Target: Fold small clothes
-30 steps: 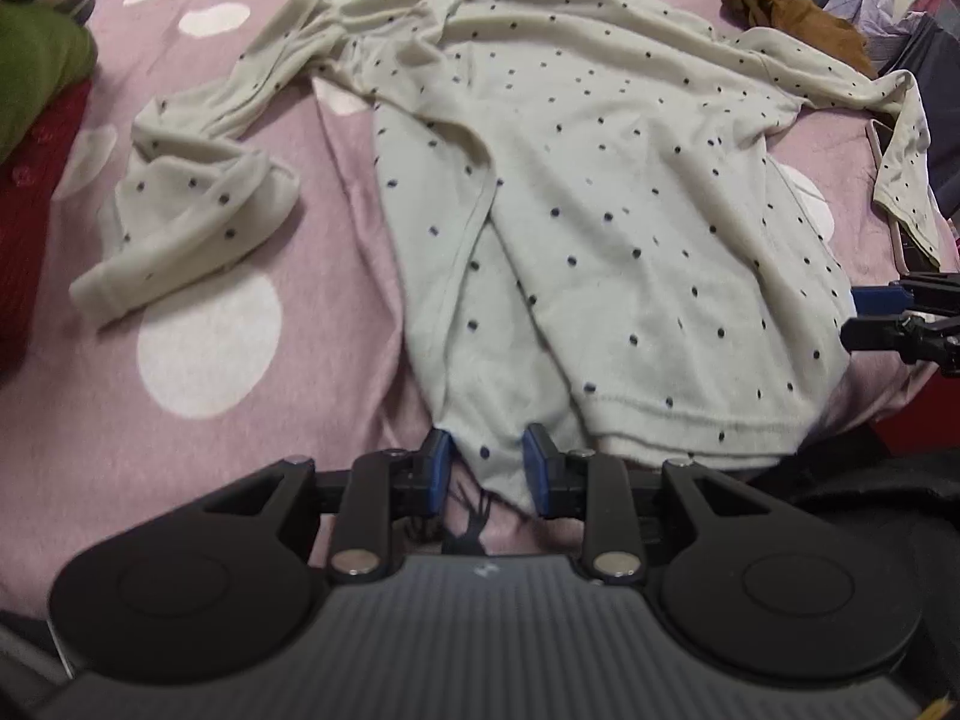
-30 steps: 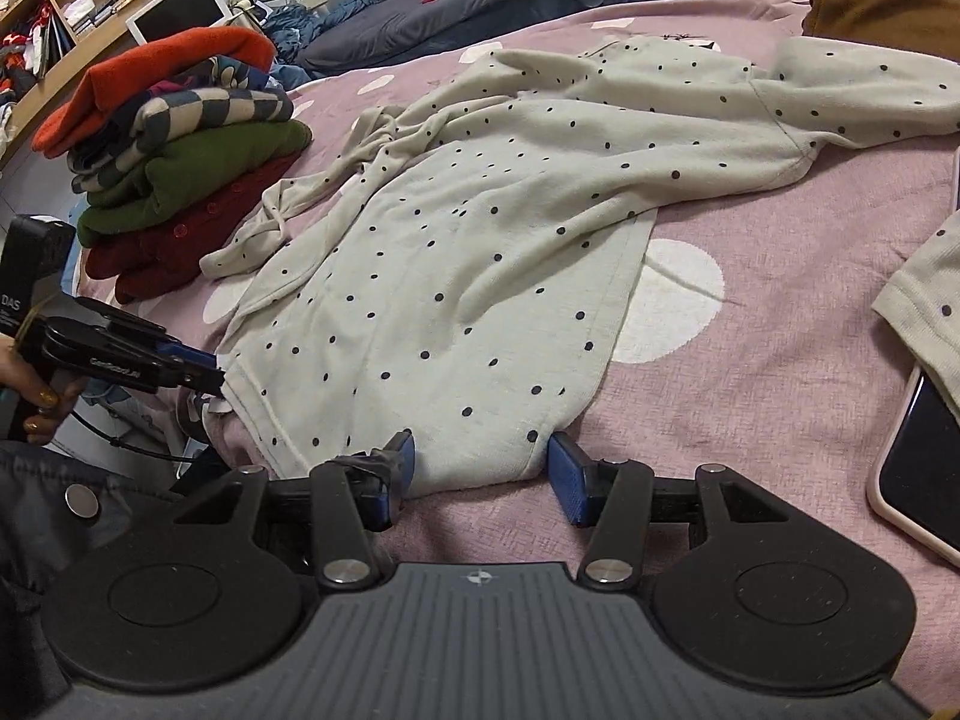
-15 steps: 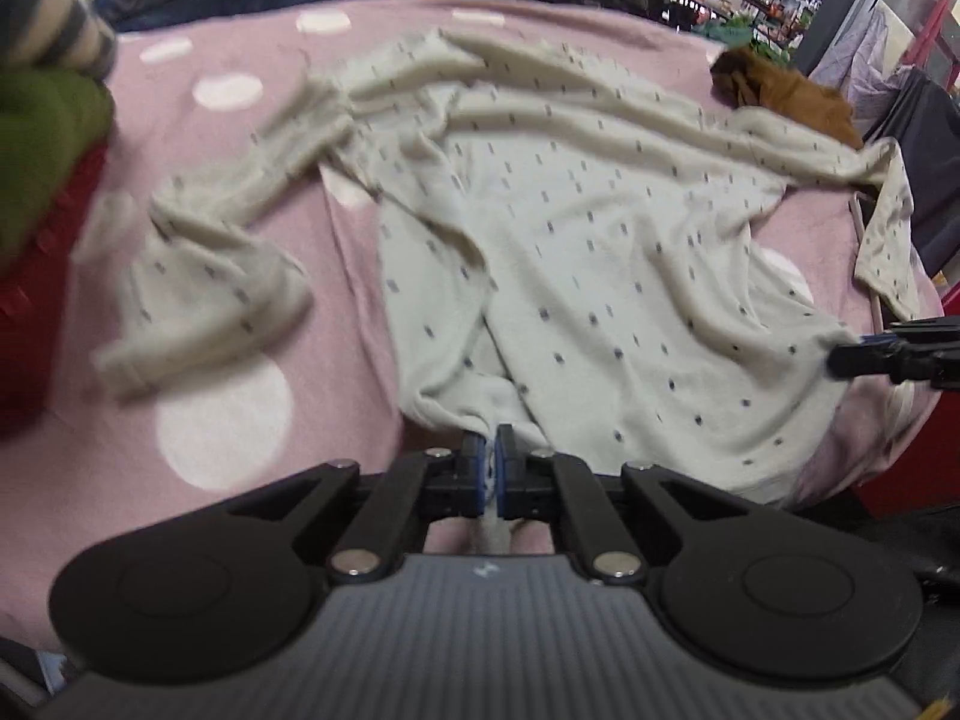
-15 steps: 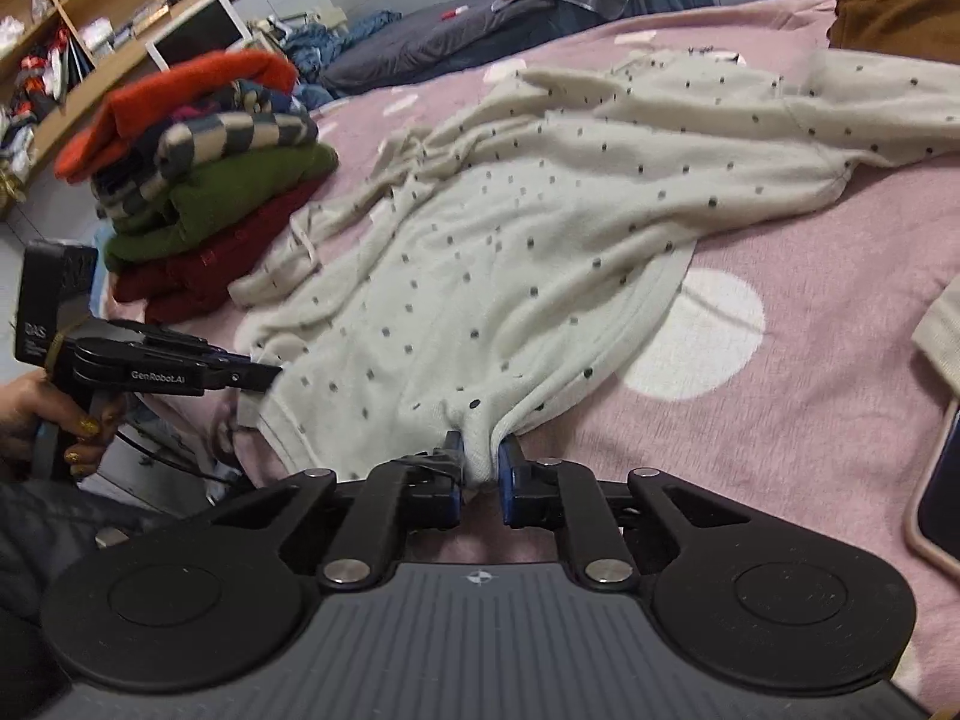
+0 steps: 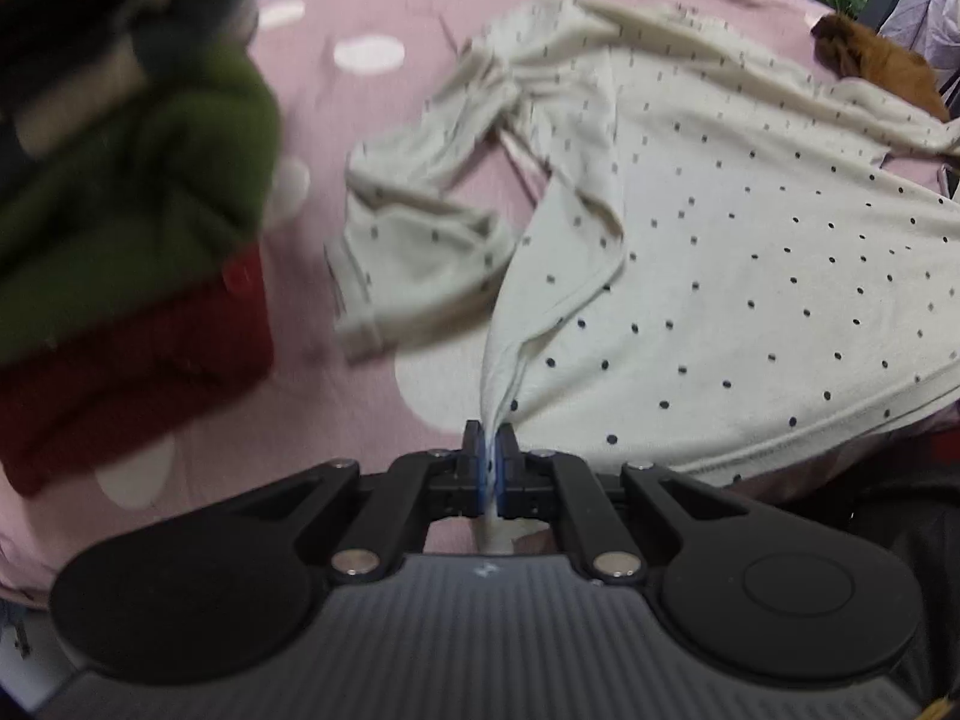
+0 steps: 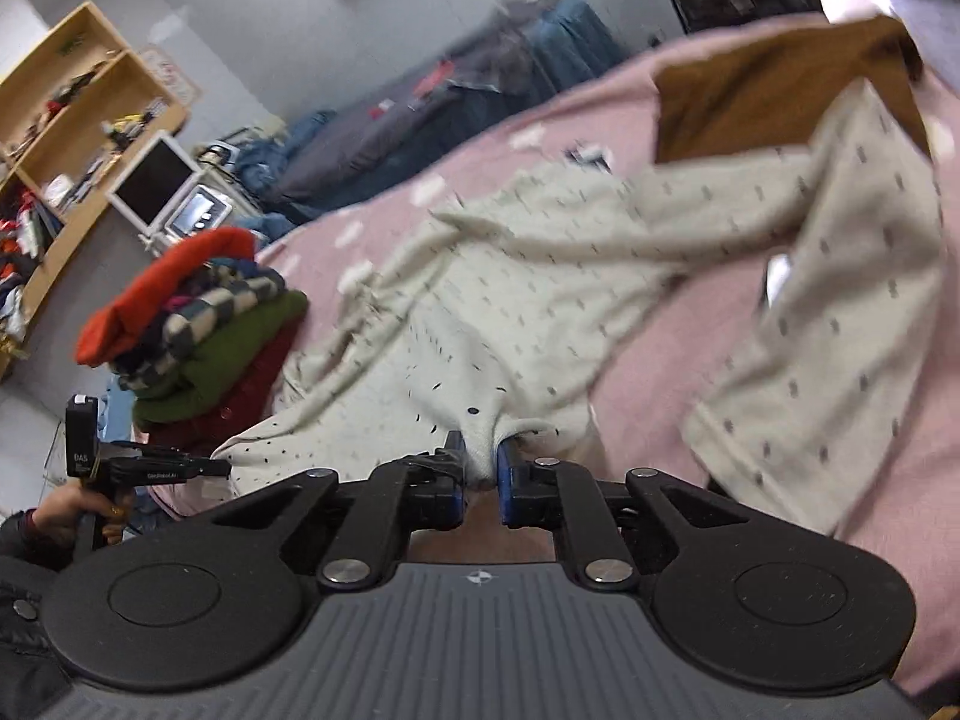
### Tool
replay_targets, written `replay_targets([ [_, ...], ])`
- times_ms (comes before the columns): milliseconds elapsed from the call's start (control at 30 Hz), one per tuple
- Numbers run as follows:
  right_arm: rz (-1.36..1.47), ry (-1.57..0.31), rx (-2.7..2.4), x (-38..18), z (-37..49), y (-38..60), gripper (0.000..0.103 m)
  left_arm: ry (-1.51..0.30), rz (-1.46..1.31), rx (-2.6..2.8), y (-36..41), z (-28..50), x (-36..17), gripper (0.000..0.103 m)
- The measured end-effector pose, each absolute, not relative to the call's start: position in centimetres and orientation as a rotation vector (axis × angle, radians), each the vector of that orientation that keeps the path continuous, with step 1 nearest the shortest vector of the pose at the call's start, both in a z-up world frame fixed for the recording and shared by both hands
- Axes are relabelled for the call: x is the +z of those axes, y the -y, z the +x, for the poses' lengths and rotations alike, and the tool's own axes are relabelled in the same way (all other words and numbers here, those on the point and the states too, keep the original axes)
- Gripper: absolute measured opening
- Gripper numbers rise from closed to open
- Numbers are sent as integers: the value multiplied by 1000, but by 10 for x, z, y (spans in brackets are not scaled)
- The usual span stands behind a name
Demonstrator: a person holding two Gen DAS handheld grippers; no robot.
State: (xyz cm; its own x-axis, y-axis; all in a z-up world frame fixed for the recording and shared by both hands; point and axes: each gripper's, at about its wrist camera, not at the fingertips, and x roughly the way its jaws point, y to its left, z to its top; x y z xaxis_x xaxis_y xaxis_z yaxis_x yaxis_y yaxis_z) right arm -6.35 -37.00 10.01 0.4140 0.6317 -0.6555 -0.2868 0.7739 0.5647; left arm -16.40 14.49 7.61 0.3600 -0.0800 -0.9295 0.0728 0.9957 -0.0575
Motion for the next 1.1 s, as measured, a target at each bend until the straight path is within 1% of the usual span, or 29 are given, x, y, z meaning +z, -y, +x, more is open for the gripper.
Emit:
replay_targets([
  [67, 390, -1014, 592, 90, -66, 369, 19, -1234, -6, -93, -148, -165, 66, 3],
  [200, 312, -1179, 532, 56, -66, 362, 19, -1315, 40, -63, -156, -167, 49, 3],
  [267, 286, -1220, 567, 45, -71, 353, 20, -1345, 54, -15, -165, -170, 40, 3],
  [300, 255, -1226, 570, 43, -73, 348, 22, -1353, 56, 3, -168, -171, 39, 3],
  [333, 226, -1233, 566, 42, -73, 345, 31, -1348, 55, 7, -169, -171, 40, 3],
  [400, 224, -1233, 565, 47, -69, 346, 32, -1297, 29, -29, -163, -169, 54, 9],
  [433, 210, -1213, 562, 53, -66, 346, 36, -1265, 31, -53, -158, -166, 62, 16],
  [467, 181, -1182, 553, 62, -64, 345, 46, -1229, 48, -79, -150, -163, 71, 29],
  [500, 142, -1147, 546, 71, -60, 345, 53, -1192, 75, -104, -142, -159, 78, 37],
  [533, 112, -1121, 544, 79, -57, 344, 65, -1150, 113, -131, -132, -154, 86, 53],
  [567, 84, -1087, 545, 87, -51, 345, 72, -1113, 146, -153, -122, -149, 91, 62],
  [600, 67, -1051, 548, 95, -43, 347, 73, -1079, 173, -174, -112, -142, 94, 63],
  [700, 30, -979, 564, 110, -17, 342, 73, -1035, 218, -206, -93, -116, 96, 64],
  [800, -11, -927, 581, 115, 13, 330, 75, -947, 223, -205, -83, -76, 100, 65],
  [867, -15, -918, 591, 113, 36, 319, 76, -902, 177, -181, -83, -43, 104, 77],
  [900, -12, -917, 599, 112, 48, 312, 76, -886, 136, -188, -88, -25, 106, 81],
  [933, -8, -914, 606, 110, 61, 307, 76, -882, 95, -202, -89, -6, 105, 89],
  [1100, 27, -886, 553, 98, 129, 284, 76, -848, -66, -112, -104, 84, 89, 89],
])
